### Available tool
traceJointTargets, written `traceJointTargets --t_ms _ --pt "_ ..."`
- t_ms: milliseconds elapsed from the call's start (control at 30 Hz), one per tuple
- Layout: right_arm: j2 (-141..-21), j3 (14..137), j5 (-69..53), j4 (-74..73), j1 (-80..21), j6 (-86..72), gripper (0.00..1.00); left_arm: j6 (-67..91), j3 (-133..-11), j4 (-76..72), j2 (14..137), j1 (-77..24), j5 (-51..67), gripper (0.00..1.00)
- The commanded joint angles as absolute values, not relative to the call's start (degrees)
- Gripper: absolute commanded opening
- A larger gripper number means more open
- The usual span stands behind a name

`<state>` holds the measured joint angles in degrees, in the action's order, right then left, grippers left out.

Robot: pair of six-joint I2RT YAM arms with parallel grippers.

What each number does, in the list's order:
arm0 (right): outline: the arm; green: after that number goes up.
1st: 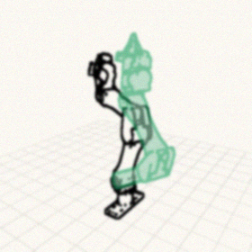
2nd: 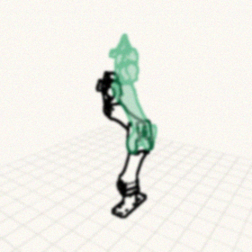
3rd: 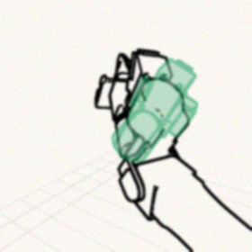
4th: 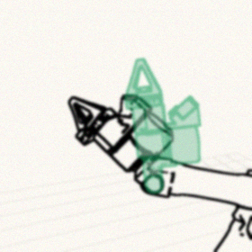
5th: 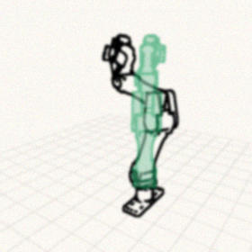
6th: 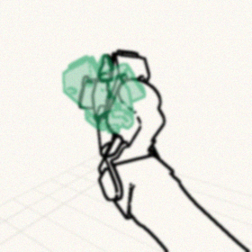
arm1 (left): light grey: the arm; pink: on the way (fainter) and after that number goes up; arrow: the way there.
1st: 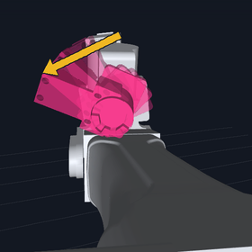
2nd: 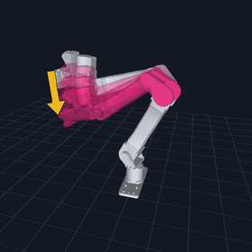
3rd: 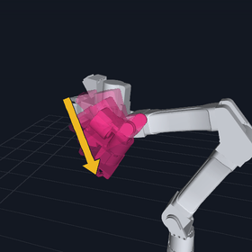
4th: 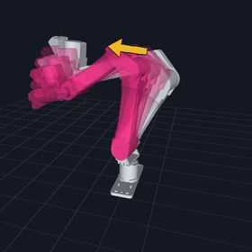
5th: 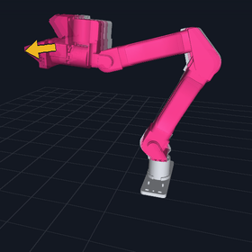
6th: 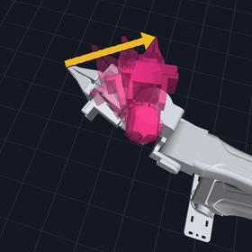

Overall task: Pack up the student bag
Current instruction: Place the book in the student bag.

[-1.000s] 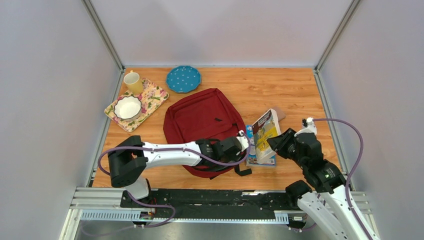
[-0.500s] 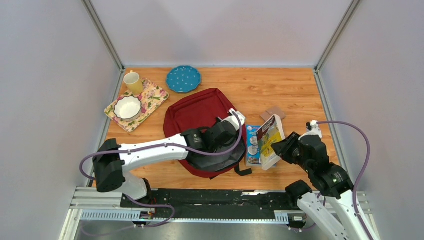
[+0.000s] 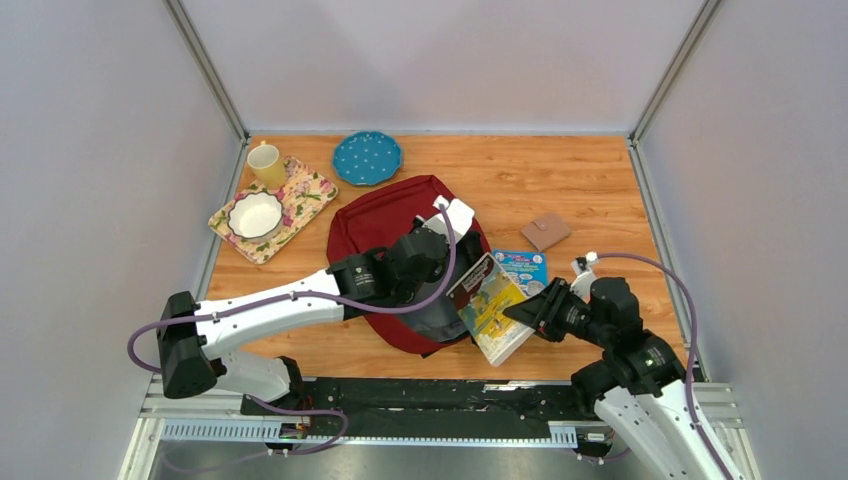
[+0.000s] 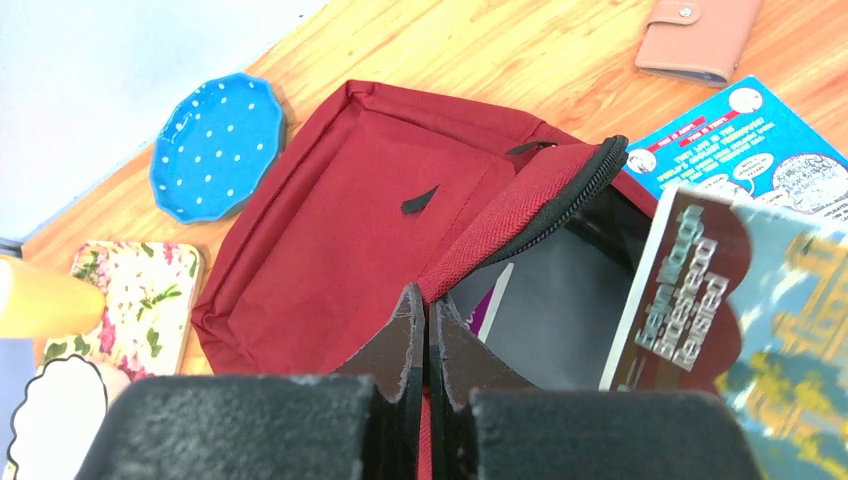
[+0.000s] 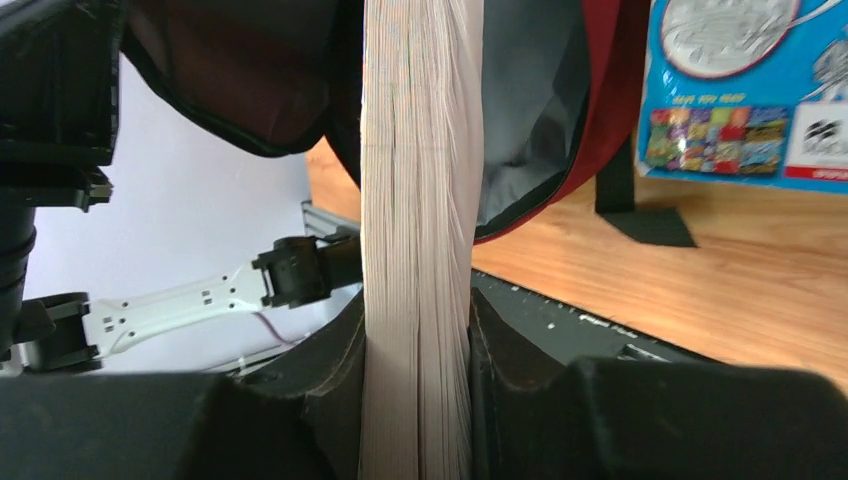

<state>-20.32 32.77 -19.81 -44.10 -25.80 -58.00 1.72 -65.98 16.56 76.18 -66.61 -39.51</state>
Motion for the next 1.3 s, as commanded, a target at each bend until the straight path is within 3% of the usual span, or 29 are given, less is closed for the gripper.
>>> traceJointTargets --t_ms 0,133,267,833,1033,1267 --pt "-19.2 27.5 -32.8 -24.5 -25.9 -69.4 0.0 1.1 -65.1 10.3 73.1 -66.6 -40.7 0.0" --pt "-21.5 23.2 -33.7 -14.2 -25.9 -73.9 0.0 3.0 -64.2 10.1 72.9 -66.5 -38.1 0.0" --pt "-30.4 19.5 -36.3 5.4 -25.9 -81.5 0.0 4.4 -62.8 9.6 72.3 -66.6 -37.3 0.0" --pt "-62.3 22.5 -32.7 36.1 -31.1 -87.5 0.0 1.7 -57.2 1.7 62.1 -66.5 -28.8 0.0" --pt "-72.0 26.0 -28.0 40.8 -32.9 -87.5 0.0 3.6 -57.6 4.5 62.7 -66.5 -26.9 0.0" --pt "-79.1 28.8 -8.7 39.3 -40.3 -82.1 0.0 7.6 -56.0 5.7 62.6 -66.5 -27.4 0.0"
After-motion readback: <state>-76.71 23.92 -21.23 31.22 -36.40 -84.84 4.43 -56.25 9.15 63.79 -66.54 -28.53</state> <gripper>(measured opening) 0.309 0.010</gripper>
